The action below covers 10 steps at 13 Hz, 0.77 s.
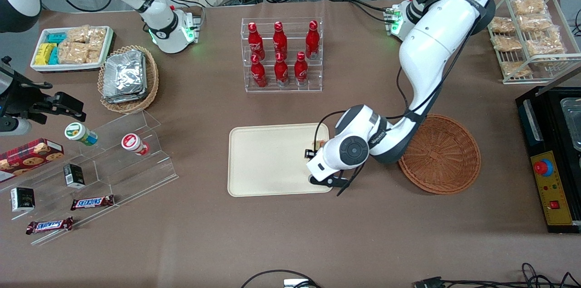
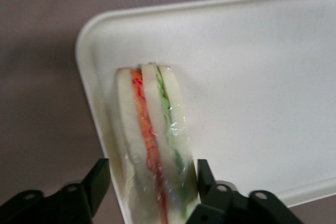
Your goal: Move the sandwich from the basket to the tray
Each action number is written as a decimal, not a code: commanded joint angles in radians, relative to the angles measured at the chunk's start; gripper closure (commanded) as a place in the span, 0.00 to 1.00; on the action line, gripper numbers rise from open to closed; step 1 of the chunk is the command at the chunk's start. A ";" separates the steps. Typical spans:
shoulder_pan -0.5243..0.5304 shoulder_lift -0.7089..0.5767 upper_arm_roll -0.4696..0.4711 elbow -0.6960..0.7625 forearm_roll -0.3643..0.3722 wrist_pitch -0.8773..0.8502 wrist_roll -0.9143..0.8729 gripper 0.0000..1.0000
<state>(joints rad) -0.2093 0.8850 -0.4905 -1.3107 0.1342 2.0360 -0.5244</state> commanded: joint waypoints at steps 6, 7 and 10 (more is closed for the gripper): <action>0.261 -0.386 0.001 -0.012 0.015 -0.474 0.155 0.00; 0.310 -0.435 0.003 -0.019 0.018 -0.534 0.231 0.00; 0.464 -0.570 -0.002 -0.077 0.032 -0.588 0.433 0.00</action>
<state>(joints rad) 0.1726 0.4197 -0.4820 -1.3037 0.1585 1.4526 -0.1990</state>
